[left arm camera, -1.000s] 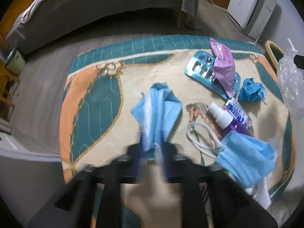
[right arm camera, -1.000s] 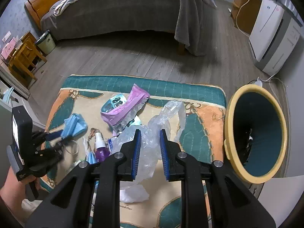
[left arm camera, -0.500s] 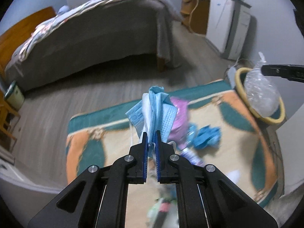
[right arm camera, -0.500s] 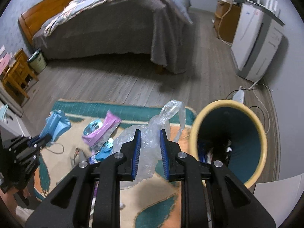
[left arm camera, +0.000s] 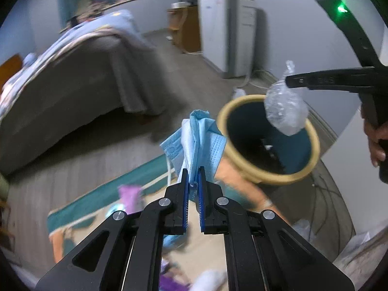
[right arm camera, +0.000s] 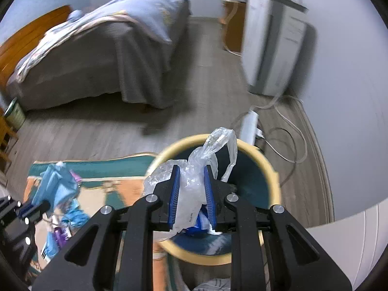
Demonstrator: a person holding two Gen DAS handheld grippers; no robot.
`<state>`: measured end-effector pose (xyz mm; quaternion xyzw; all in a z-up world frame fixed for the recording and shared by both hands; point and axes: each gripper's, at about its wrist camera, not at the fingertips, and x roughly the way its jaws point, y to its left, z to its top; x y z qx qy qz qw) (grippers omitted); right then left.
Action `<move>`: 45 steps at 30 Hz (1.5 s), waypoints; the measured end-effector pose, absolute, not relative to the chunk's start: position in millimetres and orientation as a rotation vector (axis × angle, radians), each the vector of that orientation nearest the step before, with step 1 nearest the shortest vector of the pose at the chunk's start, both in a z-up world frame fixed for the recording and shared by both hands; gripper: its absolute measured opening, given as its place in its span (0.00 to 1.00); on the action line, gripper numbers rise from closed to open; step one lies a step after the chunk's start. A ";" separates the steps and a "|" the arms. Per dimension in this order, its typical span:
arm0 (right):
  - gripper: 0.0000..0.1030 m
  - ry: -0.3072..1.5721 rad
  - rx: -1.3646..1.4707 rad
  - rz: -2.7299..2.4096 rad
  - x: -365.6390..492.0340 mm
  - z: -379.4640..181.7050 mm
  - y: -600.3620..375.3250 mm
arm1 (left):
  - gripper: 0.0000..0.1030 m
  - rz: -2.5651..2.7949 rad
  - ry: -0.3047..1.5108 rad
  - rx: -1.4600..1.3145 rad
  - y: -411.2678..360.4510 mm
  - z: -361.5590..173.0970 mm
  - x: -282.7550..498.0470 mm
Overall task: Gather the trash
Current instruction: 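Lift plastic film toward the bin while left gripper regrasps the blue mask, then open both grippers over the bin, dropping film and blue mask, then move both grippers back over the rug and grasp another blue mask with right gripper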
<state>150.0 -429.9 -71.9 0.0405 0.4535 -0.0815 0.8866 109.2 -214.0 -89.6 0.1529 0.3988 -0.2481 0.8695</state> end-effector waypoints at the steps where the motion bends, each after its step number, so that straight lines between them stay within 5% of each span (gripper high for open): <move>1: 0.19 0.946 0.092 -0.185 148.1 -75.0 -437.6 | 0.08 -0.542 0.839 0.328 -227.7 -92.5 109.8; 15: 0.20 1.030 0.269 -0.338 148.3 -127.3 -509.6 | 0.09 -0.648 0.921 0.426 -336.2 -153.0 131.1; 18: 0.28 1.033 0.265 -0.333 150.8 -129.7 -506.7 | 0.22 -0.648 0.906 0.436 -341.0 -153.3 136.4; 20: 0.40 1.032 0.273 -0.322 151.8 -130.5 -507.1 | 0.49 -0.652 0.898 0.417 -339.2 -151.3 137.3; 23: 0.51 1.023 0.274 -0.323 150.2 -129.4 -507.6 | 0.57 -0.657 0.876 0.410 -336.9 -147.4 135.5; 27: 0.68 1.011 0.296 -0.312 151.3 -126.6 -505.3 | 0.84 -0.629 0.849 0.396 -327.5 -140.3 129.2; 32: 0.88 1.010 0.284 -0.258 154.7 -120.4 -488.4 | 0.90 -0.569 0.831 0.339 -295.3 -122.6 124.0; 45: 0.94 0.948 0.177 -0.127 132.4 -72.5 -405.2 | 0.92 -0.349 0.789 0.220 -156.8 -61.2 91.6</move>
